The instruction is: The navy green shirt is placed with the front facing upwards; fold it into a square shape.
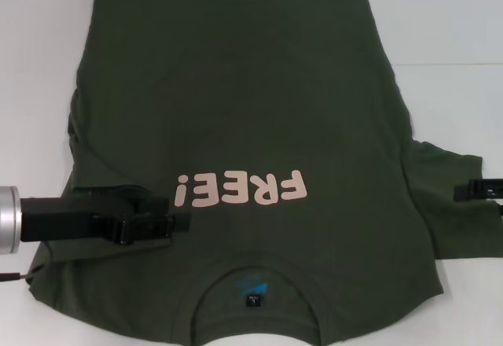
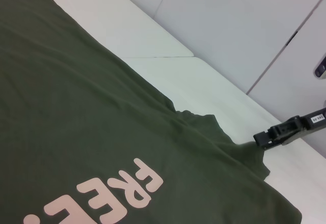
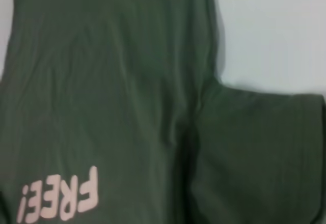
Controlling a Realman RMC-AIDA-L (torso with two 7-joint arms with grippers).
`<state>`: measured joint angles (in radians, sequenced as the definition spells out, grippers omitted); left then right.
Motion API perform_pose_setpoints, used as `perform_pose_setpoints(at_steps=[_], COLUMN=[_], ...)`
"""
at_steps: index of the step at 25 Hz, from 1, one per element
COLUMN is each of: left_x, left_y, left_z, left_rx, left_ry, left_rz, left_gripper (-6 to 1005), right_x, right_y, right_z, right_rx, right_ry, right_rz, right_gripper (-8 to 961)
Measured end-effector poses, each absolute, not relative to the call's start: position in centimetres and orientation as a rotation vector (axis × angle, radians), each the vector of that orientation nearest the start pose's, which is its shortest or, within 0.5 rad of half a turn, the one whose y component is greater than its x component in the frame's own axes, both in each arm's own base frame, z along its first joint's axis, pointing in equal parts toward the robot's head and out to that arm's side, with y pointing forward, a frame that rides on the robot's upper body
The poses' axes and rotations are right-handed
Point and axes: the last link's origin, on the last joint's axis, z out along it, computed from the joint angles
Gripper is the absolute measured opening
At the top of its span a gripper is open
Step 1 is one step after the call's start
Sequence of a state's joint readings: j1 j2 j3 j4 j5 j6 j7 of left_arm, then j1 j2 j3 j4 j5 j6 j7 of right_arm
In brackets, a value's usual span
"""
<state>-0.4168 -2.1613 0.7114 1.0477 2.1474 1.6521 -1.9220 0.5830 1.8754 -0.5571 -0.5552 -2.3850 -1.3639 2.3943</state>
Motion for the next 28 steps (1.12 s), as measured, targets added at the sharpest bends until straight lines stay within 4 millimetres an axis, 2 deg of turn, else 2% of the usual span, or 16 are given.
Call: perform_pose_setpoints(at_steps=[6,12,22,28], left_x=[-25.98,-25.94,-25.96,-26.07], left_y=[31.02,31.03,30.96,30.81], left_z=[2.32,2.33,2.33,2.35], left_rx=[-2.643,-2.641,-2.642,-2.640], left_ry=[-1.126,-1.128,-1.134,-1.145], left_rz=[-0.544,-0.548,-0.550,-0.554], left_gripper=[615,614,614,615], right_x=[34.54,34.75,35.05,35.39], right_y=[35.45,35.40,35.13,35.14], right_z=[6.95,6.78,6.51,6.97], right_rx=[-1.994,-1.994,-1.991,-2.003], right_ry=[1.900,1.892,1.896,1.845], right_rz=[0.375,0.346,0.321,0.291], right_gripper=[876,644,178,17])
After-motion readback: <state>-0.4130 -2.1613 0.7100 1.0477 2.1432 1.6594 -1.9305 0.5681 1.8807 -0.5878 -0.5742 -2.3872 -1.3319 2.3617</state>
